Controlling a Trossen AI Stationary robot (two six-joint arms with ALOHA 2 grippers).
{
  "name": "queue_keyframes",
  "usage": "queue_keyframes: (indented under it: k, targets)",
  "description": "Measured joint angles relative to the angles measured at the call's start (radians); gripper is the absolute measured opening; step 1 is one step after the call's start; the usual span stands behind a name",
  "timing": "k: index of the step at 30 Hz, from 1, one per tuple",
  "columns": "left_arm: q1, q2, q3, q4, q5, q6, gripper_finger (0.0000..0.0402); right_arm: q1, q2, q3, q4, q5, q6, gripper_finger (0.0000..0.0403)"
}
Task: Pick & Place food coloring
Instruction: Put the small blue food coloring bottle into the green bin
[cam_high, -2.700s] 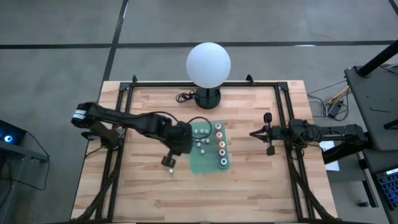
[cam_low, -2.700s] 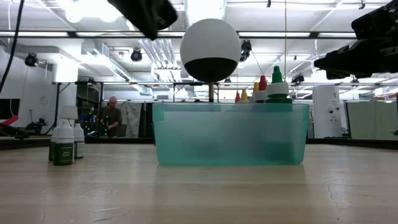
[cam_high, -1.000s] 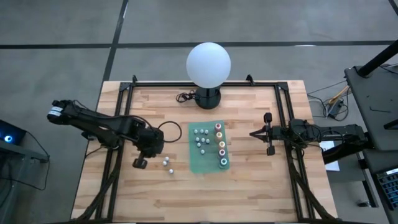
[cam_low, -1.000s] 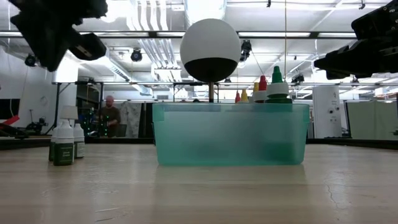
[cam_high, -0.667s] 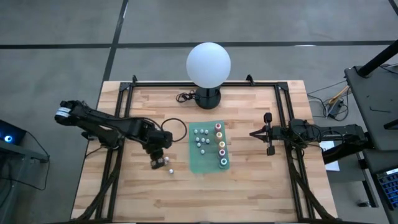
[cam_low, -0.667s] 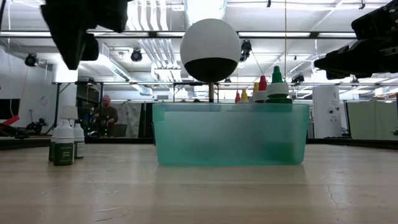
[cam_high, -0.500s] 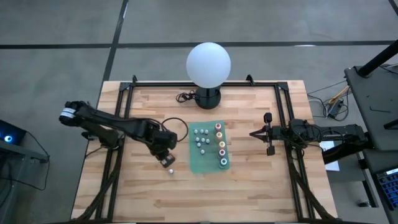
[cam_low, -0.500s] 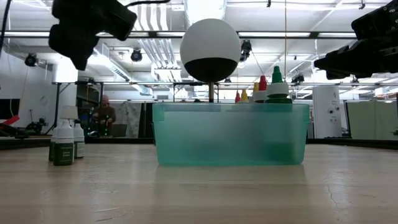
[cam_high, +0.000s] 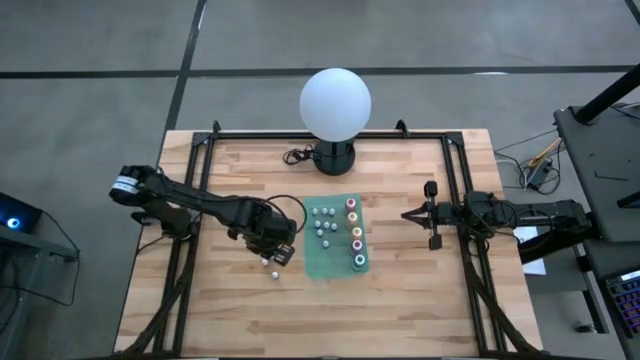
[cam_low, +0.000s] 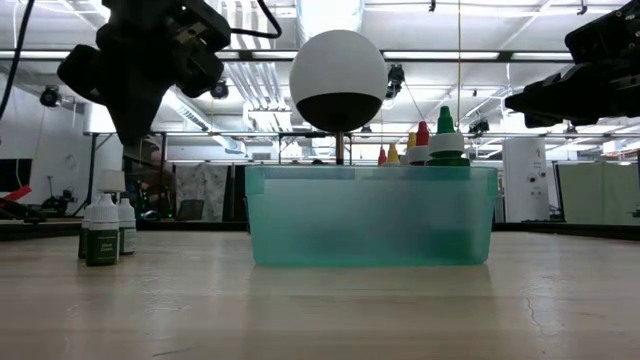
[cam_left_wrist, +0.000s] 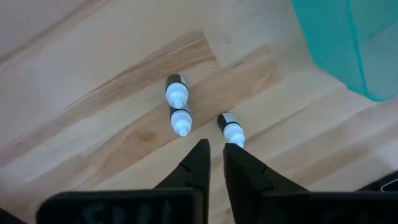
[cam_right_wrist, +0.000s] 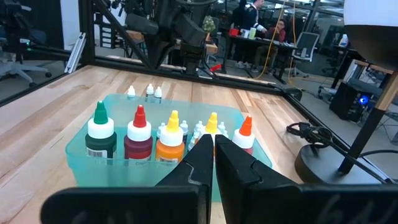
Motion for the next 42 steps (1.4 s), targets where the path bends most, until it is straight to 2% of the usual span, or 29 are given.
queue_keyframes:
  k: [5,9,17,32,42]
  targets:
    - [0.000,0.002,0.000,-0.004,-0.011,-0.025,0.0068,0.000,0.000,0.000,0.000,0.000,0.000,0.0009]
    - [-0.001,0.002,-0.002,-0.030,-0.095,-0.038,0.0114,0.000,0.000,0.000,0.000,0.000,0.000,0.0009]
    - [0.000,0.003,-0.002,-0.036,-0.104,-0.044,0.0177,0.000,0.000,0.000,0.000,0.000,0.000,0.0009]
    - [-0.001,0.083,-0.003,-0.017,-0.101,-0.037,0.0181,0.001,0.000,0.000,0.000,0.000,-0.002,0.0009]
    - [0.000,0.148,-0.003,0.056,-0.097,-0.037,0.0181,0.001,0.000,0.000,0.000,0.000,0.000,0.0009]
